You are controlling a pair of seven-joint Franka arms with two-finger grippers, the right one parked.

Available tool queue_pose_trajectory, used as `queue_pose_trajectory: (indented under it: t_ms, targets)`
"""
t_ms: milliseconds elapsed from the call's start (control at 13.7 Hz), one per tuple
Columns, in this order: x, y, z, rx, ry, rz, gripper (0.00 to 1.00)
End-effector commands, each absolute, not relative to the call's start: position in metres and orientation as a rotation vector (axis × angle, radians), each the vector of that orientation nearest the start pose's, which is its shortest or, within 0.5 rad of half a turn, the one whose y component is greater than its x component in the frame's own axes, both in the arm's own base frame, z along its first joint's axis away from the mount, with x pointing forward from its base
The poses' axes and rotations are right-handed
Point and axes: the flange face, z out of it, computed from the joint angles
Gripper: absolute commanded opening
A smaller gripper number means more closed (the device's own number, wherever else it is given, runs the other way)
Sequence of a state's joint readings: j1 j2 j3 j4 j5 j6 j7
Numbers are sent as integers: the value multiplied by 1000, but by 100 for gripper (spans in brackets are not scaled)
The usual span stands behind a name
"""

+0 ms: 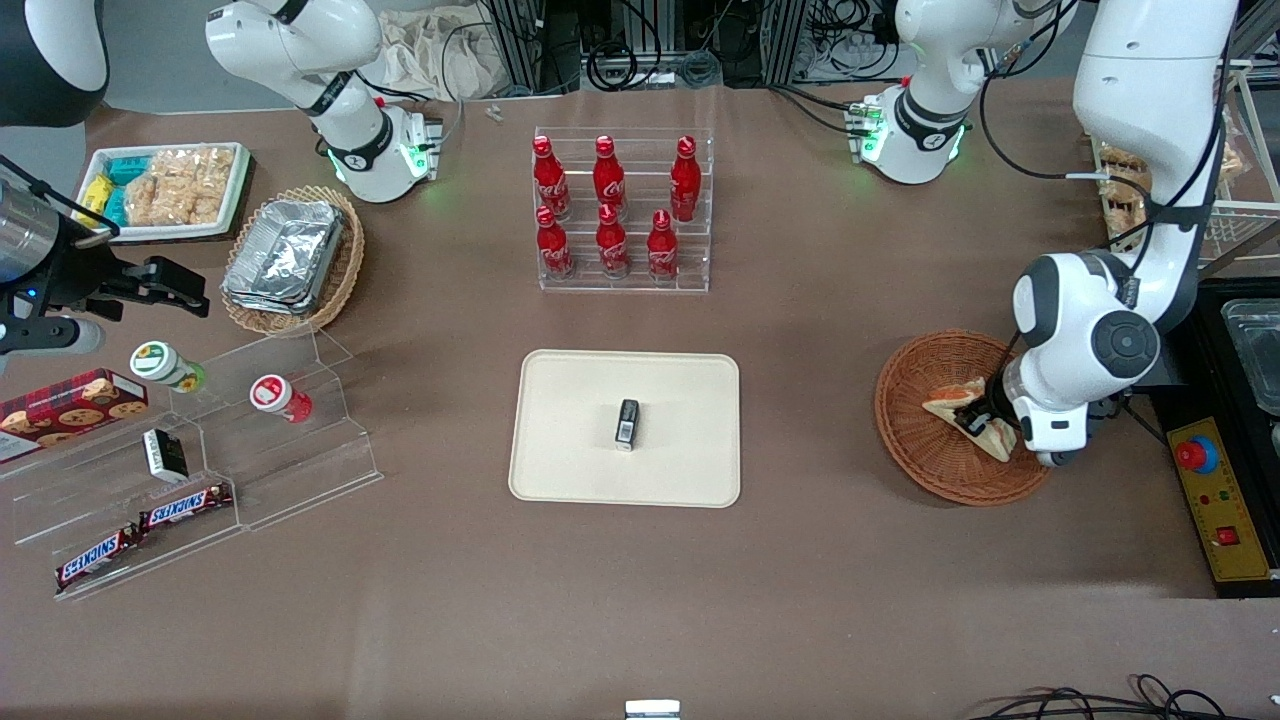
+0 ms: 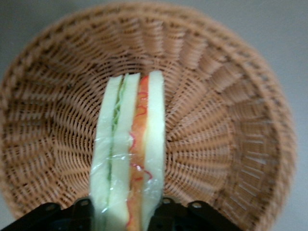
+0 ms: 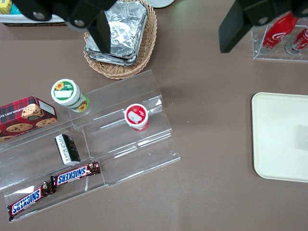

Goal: Place sandwich from basket to tray
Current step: 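Lower the left gripper over the sandwich and close on it, then lift the sandwich and carry it over the cream tray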

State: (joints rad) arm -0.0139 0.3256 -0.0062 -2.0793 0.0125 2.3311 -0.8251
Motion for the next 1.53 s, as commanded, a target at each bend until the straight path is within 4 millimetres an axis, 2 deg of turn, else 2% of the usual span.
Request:
queue_pose_trajectory:
  t_ms: [0, 146, 292, 365, 510, 656, 802, 875, 1021, 1240, 1312, 1458]
  targets:
    - [588, -29, 357, -2859, -1113, 155, 0]
    - [596, -57, 407, -2905, -933, 228, 0]
    - [595, -89, 443, -2956, -766, 261, 0]
    - [591, -110, 457, -2995, -621, 279, 0]
    - [584, -153, 472, -3067, -314, 299, 0]
    - [575, -199, 474, -3112, -90, 272, 0]
    - [568, -248, 464, -3158, 82, 201, 0]
    - [563, -277, 451, -3170, 149, 205, 0]
    - [553, -317, 417, -3180, 222, 257, 0]
    - [555, -354, 360, -3215, 300, 240, 0]
    - [557, -367, 346, -3239, 325, 201, 0]
    - [557, -382, 313, -3241, 366, 166, 0]
